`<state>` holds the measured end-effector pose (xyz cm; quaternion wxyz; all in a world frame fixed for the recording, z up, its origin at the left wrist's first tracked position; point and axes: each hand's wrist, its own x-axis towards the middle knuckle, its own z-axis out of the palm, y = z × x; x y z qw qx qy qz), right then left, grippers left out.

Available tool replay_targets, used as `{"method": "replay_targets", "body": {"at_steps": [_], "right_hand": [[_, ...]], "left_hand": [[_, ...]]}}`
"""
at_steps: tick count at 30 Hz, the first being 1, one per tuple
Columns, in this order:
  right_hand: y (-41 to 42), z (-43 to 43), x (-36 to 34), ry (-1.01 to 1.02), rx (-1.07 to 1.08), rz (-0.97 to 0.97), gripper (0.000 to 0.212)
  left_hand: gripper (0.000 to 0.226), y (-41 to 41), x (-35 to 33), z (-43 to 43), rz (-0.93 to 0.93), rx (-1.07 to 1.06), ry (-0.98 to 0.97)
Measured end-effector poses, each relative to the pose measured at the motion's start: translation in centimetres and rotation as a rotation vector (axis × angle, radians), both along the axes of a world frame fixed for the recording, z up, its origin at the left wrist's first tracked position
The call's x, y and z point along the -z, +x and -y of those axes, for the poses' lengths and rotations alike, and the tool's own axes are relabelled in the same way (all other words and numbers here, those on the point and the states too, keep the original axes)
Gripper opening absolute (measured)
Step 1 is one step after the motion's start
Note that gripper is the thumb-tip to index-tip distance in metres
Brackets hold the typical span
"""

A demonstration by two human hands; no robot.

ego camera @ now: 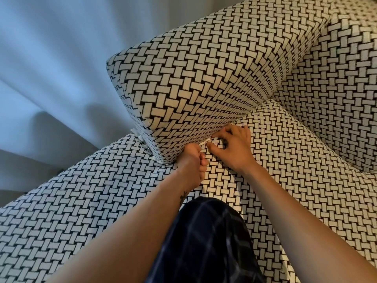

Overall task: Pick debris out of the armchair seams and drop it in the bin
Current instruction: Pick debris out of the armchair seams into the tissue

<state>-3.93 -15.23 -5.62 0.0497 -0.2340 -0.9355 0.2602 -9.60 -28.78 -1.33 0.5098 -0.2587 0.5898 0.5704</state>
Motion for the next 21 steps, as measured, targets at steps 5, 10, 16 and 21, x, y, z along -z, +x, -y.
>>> {"method": "replay_targets", "body": {"at_steps": [5, 10, 16, 21], "right_hand": [[1.2, -1.2, -0.6, -0.003, 0.022, -0.043, 0.061], [-0.1, -2.3, -1.6, 0.223, -0.053, 0.243, 0.085], [-2.3, -2.5, -1.4, 0.345, -0.045, 0.471, 0.085], [-3.4, -2.7, -1.7, 0.246, 0.005, 0.52, 0.089]], "left_hand": [[0.033, 0.2, -0.3, -1.3, 0.027, 0.018, 0.114], [0.033, 0.0, 0.0, -3.1, 0.006, 0.028, 0.072], [0.032, 0.0, 0.4, -3.5, 0.006, 0.004, 0.031], [0.032, -0.1, 0.3, -3.6, 0.037, -0.002, 0.03]]}}
